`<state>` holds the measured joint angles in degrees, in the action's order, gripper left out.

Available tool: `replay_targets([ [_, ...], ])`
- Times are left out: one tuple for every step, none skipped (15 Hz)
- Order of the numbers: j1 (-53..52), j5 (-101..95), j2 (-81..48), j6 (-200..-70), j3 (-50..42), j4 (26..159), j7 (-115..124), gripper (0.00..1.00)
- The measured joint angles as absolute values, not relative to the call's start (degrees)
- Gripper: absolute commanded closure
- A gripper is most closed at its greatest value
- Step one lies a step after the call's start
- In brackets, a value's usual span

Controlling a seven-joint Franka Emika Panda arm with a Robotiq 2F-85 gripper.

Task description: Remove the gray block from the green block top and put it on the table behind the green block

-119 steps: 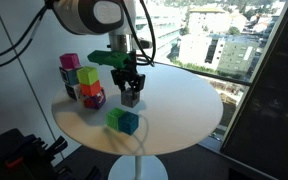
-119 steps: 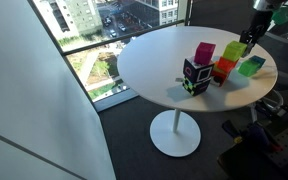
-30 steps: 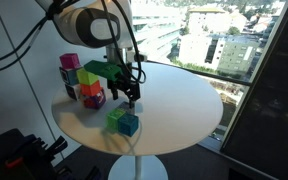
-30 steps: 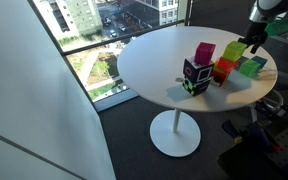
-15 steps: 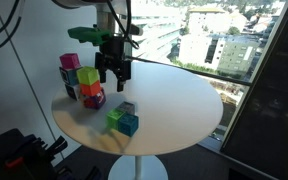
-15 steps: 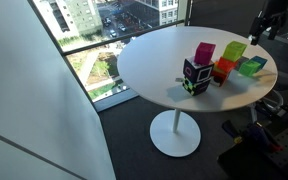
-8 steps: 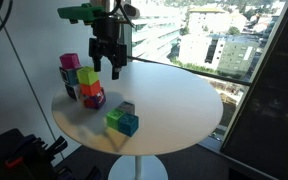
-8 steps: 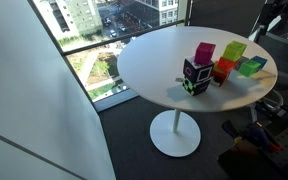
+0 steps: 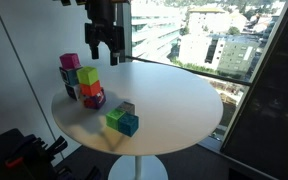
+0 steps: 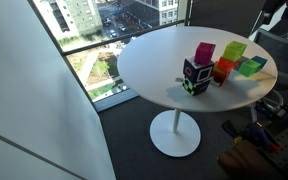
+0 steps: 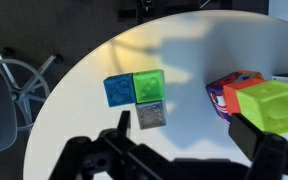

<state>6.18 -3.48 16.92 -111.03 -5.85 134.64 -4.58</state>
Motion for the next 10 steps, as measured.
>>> replay_targets([
  [6.17, -3.48, 17.34, -111.03, -5.79, 134.62, -4.58, 0.0],
  [6.16, -3.48, 17.7, -111.03, -5.75, 134.6, -4.58, 0.0],
  [6.14, -3.48, 17.99, -111.03, -5.73, 134.6, -4.58, 0.0],
  [6.13, -3.48, 18.18, -111.03, -5.73, 134.6, -4.58, 0.0],
  [6.12, -3.48, 18.33, -111.04, -5.72, 134.6, -4.58, 0.0],
  [6.12, -3.48, 18.42, -111.06, -5.72, 134.59, -4.57, 0.0],
  [6.12, -3.47, 18.47, -111.07, -5.72, 134.59, -4.56, 0.0],
  [6.12, -3.47, 18.49, -111.08, -5.72, 134.59, -4.55, 0.0],
  [6.12, -3.47, 18.49, -111.09, -5.72, 134.59, -4.55, 0.0],
  [6.12, -3.47, 18.49, -111.09, -5.72, 134.59, -4.55, 0.0],
])
